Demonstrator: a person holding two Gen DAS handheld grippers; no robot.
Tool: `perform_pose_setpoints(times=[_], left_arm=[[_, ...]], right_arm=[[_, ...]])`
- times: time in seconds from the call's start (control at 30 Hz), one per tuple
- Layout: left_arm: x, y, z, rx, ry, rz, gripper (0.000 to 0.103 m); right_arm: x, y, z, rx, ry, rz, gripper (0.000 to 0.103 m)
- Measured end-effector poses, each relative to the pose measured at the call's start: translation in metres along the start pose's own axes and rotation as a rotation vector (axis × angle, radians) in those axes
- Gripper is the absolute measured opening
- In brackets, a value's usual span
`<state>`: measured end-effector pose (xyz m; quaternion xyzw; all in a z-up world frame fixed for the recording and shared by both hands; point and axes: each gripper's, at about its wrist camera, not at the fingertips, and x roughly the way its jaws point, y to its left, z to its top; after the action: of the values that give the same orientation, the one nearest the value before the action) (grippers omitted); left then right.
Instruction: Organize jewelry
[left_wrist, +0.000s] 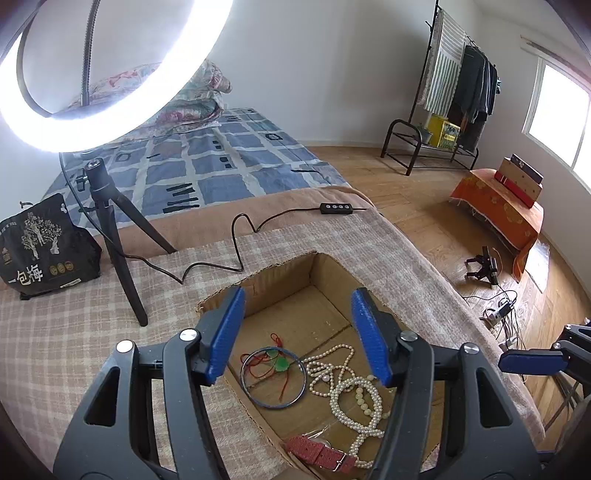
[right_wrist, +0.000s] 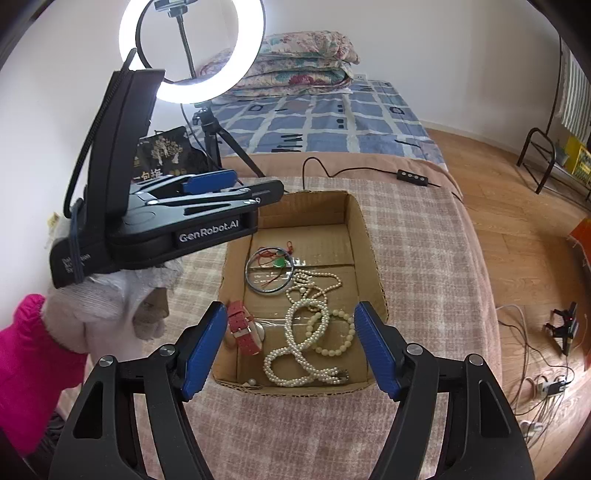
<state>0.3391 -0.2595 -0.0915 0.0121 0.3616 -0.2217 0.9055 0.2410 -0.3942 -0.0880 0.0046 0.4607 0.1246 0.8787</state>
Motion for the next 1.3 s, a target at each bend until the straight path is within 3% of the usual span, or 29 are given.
perform_pose_setpoints(times=[0.17, 0.5, 1.03, 1.17, 1.3], left_arm=[[-0.015, 0.001, 0.001, 0.006, -0.023, 0.024, 0.076], [-0.06, 0.003, 0.002, 0.021, -0.065, 0.058, 0.078], [-0.189, 0.011, -0.016, 0.071, -0.195, 0.116, 0.079], [-0.218, 0.012, -0.027, 0.069, -0.232, 0.115, 0.088], [-0.242, 0.01, -0.04, 0.071, -0.254, 0.122, 0.088]], right_arm=[[-0.006, 0.003, -0.001, 0.007, -0.008, -0.038, 0.071], [-0.024, 0.017, -0.004, 0.027, -0.006, -0.126, 0.074], [-0.086, 0.05, -0.024, 0.016, -0.137, -0.204, 0.075], [-0.099, 0.054, -0.032, 0.015, -0.179, -0.238, 0.076], [-0.11, 0.059, -0.039, 0.004, -0.218, -0.28, 0.076]])
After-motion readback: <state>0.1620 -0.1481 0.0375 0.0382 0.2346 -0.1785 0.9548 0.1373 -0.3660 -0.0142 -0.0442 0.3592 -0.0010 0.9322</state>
